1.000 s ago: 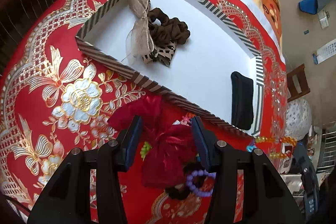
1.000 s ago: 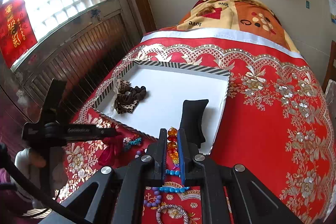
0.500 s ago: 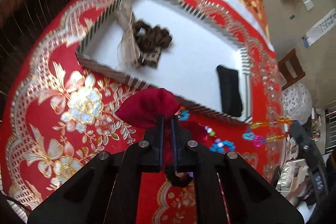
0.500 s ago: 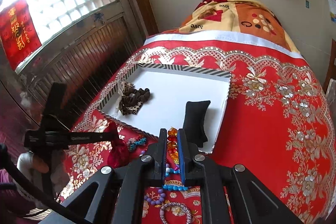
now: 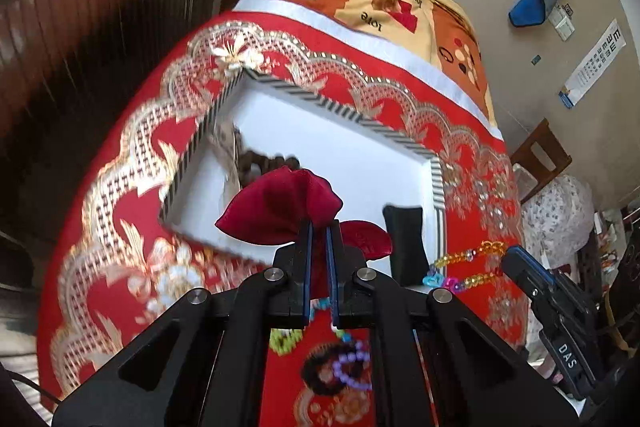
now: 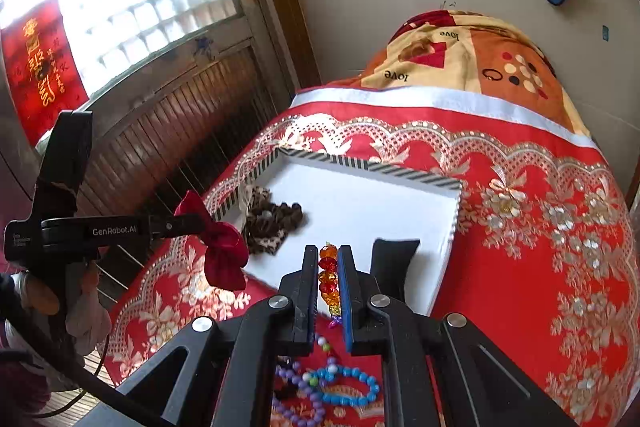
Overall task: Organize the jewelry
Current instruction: 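Carry red bow with left tool into tray while right tool carries bracelet there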
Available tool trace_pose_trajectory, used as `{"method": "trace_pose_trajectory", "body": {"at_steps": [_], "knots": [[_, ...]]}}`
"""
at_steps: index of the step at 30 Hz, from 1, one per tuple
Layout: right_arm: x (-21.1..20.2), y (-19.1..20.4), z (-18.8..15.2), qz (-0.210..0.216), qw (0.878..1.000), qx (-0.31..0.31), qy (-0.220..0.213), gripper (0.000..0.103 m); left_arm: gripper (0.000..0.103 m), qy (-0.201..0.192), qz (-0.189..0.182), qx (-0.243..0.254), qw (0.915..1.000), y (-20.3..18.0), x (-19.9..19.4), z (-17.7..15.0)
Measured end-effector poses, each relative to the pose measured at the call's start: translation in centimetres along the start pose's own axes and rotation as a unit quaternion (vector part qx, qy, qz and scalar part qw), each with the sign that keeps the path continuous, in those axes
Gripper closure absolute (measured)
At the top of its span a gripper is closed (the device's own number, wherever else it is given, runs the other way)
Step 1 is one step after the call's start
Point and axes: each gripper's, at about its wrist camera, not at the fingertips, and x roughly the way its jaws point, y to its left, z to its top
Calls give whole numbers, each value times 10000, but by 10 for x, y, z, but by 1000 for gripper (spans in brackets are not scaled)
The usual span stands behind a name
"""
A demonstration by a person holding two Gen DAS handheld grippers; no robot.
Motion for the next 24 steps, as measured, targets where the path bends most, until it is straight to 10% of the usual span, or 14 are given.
{"method": "trace_pose_trajectory", "body": {"at_steps": [24], "knots": [[122,-57,59,-187,9969,545,540,94,98,433,543,121,9975,25,127,104]]}}
